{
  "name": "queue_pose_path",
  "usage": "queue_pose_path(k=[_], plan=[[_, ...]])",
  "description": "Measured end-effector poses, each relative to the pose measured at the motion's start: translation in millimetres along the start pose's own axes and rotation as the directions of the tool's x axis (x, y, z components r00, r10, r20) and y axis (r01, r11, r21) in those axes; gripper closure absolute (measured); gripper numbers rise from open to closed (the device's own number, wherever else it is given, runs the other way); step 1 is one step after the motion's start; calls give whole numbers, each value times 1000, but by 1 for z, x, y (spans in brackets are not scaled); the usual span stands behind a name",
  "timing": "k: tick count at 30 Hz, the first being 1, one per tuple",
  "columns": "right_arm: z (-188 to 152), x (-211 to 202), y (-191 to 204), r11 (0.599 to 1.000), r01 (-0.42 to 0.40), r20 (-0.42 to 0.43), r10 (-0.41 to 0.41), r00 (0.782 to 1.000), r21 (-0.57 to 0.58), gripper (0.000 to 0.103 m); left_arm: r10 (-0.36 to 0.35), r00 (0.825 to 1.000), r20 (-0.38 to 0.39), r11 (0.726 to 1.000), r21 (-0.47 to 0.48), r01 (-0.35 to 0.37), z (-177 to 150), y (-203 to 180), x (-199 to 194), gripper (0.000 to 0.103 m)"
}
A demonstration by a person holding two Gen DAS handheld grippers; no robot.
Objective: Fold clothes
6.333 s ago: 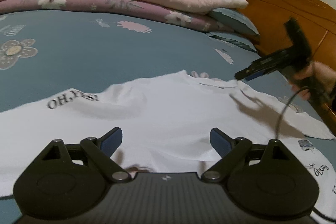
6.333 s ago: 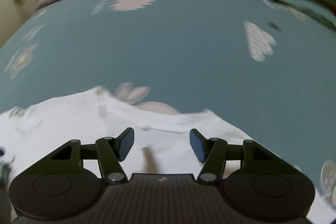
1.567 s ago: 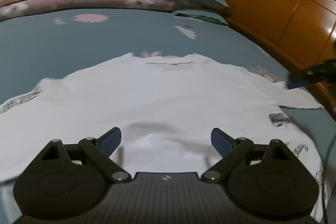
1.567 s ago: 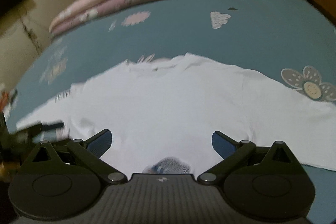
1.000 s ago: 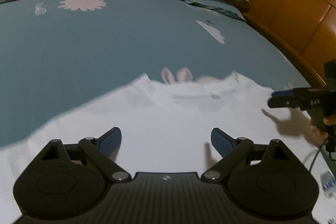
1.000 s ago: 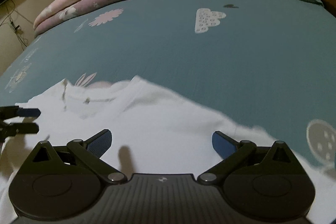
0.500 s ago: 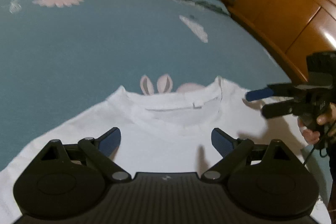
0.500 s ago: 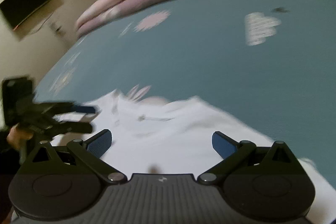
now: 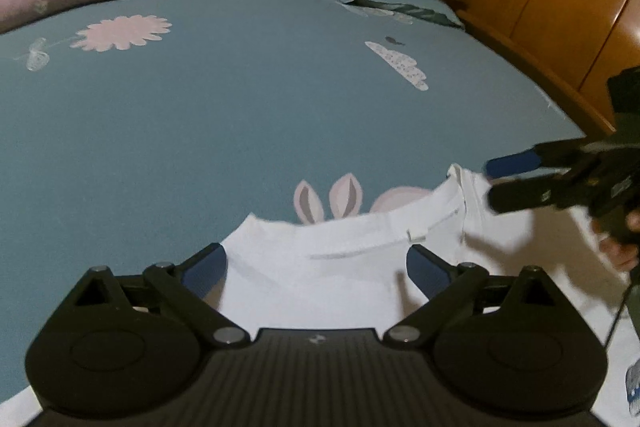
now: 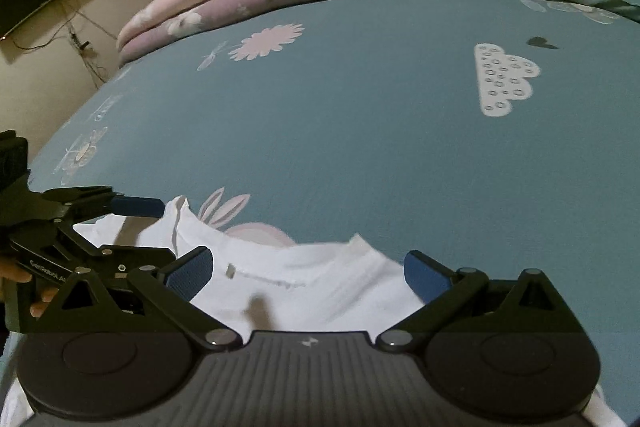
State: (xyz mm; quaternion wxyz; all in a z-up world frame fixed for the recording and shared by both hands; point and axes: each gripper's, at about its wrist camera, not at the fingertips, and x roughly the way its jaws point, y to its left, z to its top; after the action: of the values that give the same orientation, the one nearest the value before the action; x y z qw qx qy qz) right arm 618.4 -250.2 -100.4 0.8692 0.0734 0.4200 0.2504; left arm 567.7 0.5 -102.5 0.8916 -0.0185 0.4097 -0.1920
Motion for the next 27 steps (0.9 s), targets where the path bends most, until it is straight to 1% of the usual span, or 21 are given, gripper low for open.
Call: queue_pose_path(k=[2,5,9,10,13,15,18,19,20,21,24,26,27], plan=[[-1,-17,5,1000,15,-1,-15,1000,2,0,23,1000,1,1000,19,-23,-5,-5,-18,6],[-12,-58,18,999,39,6,-39,999,-5,0,49,999,7,998,31,-49,-13,-12,-50,6],[-40,-120,42,999,50,28,-50,998,-3,0,76,996,51,995,57,-79,-35,-29,-107,6],[-49,-133,50,999,49,29,-49,998,-2,0,75,994,74,995,62,-80,-43,-34,-122,6],[-84,-172,75,999,50,54,-50,997,-1,0,66,988,141,994,78,-78,-68,-51,-167,6],[-112,-194,95,999,43,73,-44,996,19,0,61,984,169,992,96,-78,-89,-63,-190,6],[-156,-216,122,999,32,92,-34,995,26,0,69,976,207,990,110,-93,-123,-79,-220,5],[-171,-221,132,999,44,93,-46,995,19,0,70,973,219,990,108,-95,-135,-84,-229,5],[-188,-225,143,998,57,93,-59,994,19,0,69,970,231,990,107,-96,-147,-88,-236,5],[-203,-228,150,998,53,98,-56,994,32,0,73,968,241,990,100,-99,-156,-91,-241,5],[-247,-235,172,997,31,115,-39,993,70,0,89,967,239,992,70,-108,-184,-99,-253,5],[-271,-237,186,997,16,119,-26,993,79,0,79,964,255,992,74,-101,-203,-106,-260,5],[-279,-237,194,998,7,125,-15,992,69,0,86,962,261,992,72,-108,-212,-109,-261,5]])
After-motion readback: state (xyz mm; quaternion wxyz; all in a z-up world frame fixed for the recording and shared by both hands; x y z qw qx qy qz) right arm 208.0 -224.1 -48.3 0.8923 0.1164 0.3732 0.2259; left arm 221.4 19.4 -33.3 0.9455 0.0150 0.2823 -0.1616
